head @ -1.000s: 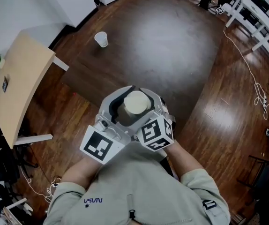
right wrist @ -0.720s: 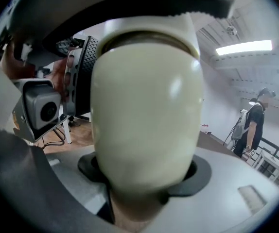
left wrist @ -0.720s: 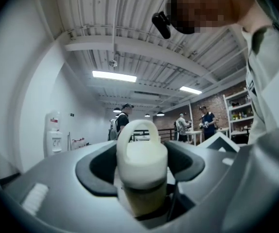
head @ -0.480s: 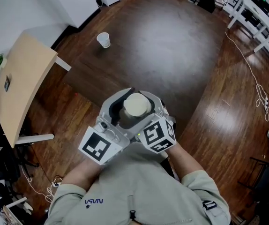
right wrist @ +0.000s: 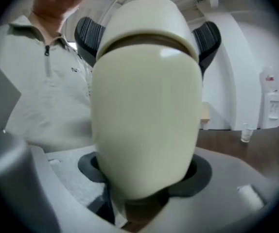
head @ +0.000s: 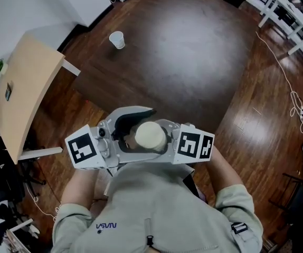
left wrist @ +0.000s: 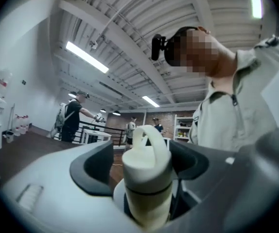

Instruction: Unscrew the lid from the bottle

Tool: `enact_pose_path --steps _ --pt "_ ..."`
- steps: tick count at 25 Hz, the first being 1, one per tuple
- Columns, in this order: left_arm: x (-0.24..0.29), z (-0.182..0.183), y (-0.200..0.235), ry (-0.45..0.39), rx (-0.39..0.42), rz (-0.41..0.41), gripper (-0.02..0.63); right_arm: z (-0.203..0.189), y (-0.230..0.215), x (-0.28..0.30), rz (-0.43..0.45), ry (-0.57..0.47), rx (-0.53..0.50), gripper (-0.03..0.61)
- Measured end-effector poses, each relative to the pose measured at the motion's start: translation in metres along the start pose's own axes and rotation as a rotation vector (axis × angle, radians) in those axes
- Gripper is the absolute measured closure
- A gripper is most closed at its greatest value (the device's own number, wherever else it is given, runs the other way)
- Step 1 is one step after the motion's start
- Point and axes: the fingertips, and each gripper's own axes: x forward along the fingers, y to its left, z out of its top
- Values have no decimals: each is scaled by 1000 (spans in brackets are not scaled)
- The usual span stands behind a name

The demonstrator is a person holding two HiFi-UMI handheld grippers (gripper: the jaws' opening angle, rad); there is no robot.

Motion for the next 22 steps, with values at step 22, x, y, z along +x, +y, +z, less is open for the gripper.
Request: enact_pose_path --steps 22 --pt "4 7 19 -25 104 197 301 -14 -54 -12 -373 171 -56 279"
